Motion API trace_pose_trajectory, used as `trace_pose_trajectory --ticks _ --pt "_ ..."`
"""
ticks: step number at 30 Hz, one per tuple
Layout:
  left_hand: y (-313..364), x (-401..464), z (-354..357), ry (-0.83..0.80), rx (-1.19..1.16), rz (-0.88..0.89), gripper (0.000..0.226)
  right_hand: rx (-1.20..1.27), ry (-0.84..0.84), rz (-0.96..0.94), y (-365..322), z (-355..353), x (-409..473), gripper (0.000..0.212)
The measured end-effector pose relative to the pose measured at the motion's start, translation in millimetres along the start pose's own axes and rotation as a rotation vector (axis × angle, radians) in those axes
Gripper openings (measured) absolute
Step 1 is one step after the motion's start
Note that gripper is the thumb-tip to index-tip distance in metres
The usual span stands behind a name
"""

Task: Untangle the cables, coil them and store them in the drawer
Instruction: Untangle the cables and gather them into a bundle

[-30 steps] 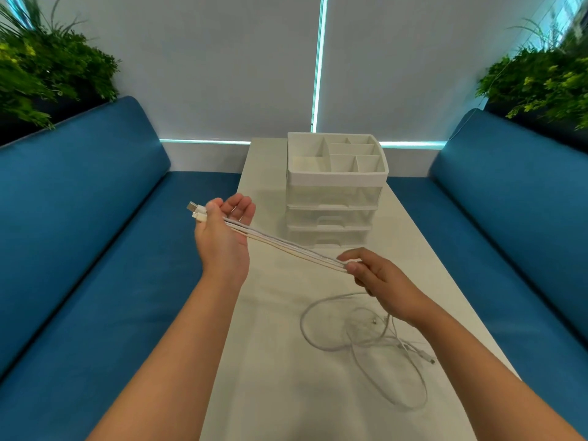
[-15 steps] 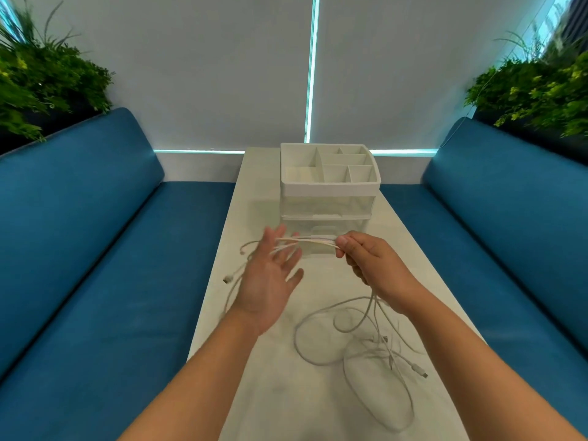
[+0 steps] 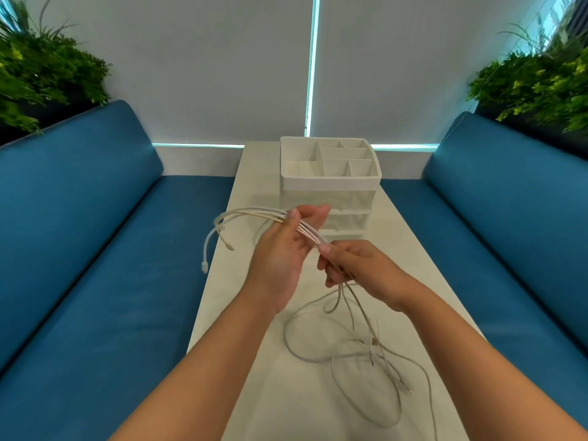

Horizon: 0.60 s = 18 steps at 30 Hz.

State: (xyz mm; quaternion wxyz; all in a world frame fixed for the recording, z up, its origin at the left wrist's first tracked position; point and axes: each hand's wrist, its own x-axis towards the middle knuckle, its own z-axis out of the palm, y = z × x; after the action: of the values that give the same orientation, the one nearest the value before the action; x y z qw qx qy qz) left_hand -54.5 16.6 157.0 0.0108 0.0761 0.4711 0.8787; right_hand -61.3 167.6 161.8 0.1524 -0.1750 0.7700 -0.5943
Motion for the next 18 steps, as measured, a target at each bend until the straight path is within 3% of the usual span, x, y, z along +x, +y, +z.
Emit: trace_pose_trajectory --ticks 3,8,13,15,18 --pt "8.3 -1.4 -5.7 0.009 -0.070 0.024 0.029 -0.021 -0.048 0.018 3.6 -2.7 -2.3 0.038" --pt "11.6 -4.9 -17.1 0.093 -0.081 0.064 0.032 -0.146 -0.021 -0.027 5.0 1.2 0.2 0.025" --pt "4.2 -6.4 -28.8 0.169 0.004 0.031 0.030 -0.647 0.275 -0.174 5.3 6.7 4.2 0.032" --pt "3.4 -6.9 -33.1 0.172 -0.020 0.005 0.030 -0.576 0.294 -0.206 7.8 8.5 5.8 0.029" --pt "4.2 -8.9 -34.5 0.178 -0.105 0.000 0.031 -0.515 0.192 -0.148 14.0 5.3 7.8 0.024"
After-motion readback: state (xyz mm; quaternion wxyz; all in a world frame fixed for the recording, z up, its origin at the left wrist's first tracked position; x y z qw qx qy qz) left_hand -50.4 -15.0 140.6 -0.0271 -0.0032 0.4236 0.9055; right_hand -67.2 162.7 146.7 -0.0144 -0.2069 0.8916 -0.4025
